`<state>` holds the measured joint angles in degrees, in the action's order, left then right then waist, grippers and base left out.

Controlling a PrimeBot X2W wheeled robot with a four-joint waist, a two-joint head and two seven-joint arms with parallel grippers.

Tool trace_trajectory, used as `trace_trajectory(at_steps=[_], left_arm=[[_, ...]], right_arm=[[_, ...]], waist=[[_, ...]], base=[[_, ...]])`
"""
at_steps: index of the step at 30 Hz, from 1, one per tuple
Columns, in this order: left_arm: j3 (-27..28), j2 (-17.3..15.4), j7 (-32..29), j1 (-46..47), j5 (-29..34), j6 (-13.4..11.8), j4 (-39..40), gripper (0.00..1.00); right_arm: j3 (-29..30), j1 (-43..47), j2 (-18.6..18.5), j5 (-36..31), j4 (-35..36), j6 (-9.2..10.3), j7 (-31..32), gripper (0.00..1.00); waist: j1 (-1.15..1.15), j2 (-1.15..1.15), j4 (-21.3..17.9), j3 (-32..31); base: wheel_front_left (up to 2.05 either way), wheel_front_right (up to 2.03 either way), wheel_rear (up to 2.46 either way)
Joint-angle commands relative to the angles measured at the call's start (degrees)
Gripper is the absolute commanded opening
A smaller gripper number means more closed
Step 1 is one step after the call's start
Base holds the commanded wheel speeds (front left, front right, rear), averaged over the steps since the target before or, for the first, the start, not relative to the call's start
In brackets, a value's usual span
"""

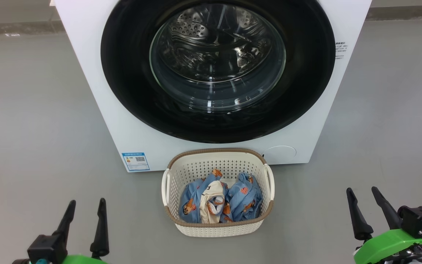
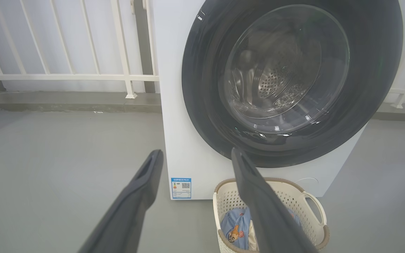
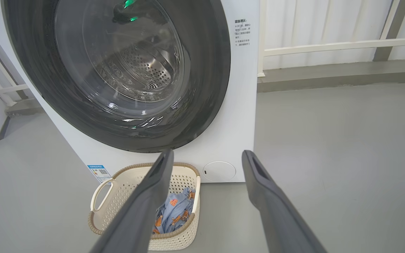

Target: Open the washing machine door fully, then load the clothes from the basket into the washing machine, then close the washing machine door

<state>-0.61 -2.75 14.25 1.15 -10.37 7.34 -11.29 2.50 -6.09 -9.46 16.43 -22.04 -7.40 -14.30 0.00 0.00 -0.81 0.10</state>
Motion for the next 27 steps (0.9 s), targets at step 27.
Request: trace_trajectory(at_steps=[27], left_arm=[[0.9,-2.05,0.74,2.66,0.48,0.14,-1.26,1.0]], right_arm=[[0.95,-0.92,0.14,-1.25,2.45,-0.09,-0.7,1.0]], waist=[[0.0,0.0,-0.64,-0.02]], base=[[0.3,0.3,-0.6]])
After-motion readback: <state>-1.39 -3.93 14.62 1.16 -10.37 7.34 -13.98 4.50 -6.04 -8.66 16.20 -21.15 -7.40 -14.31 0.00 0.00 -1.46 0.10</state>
